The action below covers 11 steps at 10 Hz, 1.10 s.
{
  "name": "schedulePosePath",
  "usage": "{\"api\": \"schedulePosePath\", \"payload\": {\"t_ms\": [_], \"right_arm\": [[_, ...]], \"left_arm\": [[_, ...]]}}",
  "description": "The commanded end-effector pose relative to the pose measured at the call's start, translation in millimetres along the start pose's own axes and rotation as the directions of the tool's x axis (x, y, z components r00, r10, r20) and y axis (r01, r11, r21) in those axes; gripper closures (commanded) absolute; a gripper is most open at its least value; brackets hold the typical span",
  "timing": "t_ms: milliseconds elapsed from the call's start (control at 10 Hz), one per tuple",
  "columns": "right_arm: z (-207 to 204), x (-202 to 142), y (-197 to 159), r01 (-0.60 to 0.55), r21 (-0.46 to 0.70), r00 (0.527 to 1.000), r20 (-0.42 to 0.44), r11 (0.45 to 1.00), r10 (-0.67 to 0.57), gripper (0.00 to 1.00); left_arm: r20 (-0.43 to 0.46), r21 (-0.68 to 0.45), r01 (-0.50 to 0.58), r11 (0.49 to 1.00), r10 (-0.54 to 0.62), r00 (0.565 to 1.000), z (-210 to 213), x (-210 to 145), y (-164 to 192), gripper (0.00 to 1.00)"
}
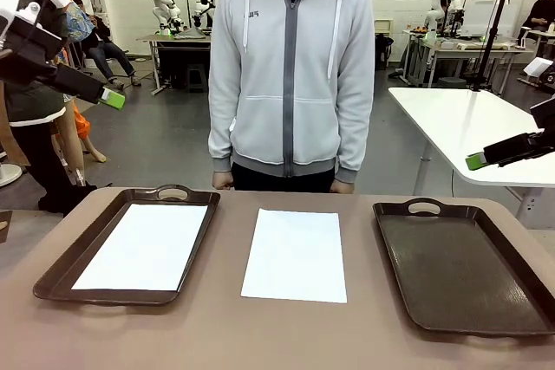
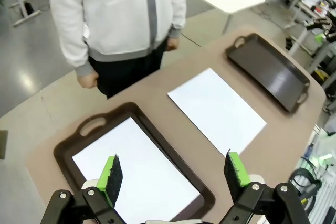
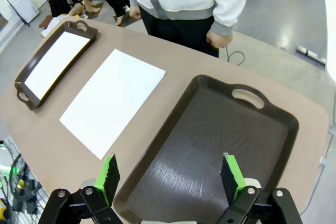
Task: Sort the A4 documents.
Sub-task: Receive the A4 Paper.
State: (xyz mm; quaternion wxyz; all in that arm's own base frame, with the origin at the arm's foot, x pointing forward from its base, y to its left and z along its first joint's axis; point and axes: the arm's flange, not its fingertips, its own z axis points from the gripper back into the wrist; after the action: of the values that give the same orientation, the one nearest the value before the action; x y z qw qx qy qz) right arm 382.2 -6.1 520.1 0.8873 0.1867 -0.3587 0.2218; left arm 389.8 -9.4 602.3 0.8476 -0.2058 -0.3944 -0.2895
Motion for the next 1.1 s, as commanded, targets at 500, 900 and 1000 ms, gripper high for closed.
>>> {"api": "schedulePosePath", "payload": {"t_ms": [500,900,1000], "right_arm": [[-1.4,-1.1,-1.2,0.001,0.017,1.0,0.005,1.0,-0.001,0.0],[-1.4,-1.1,-1.2,0.001,0.017,1.0,0.005,1.0,-0.001,0.0],[-1.4,-1.1,-1.2,0.001,0.017,1.0,0.005,1.0,-0.001,0.0]], "left_arm": [[-0.198,-0.041,0.102,0.994,-0.108,0.974,-8.0,-9.2,-28.2,0.0],[-0.184,-0.021,0.091,0.996,-0.093,0.978,0.8,-19.4,-19.4,0.0],[-0.179,-0.018,0.093,0.995,-0.095,0.979,5.8,-21.7,-14.3,0.0]]}}
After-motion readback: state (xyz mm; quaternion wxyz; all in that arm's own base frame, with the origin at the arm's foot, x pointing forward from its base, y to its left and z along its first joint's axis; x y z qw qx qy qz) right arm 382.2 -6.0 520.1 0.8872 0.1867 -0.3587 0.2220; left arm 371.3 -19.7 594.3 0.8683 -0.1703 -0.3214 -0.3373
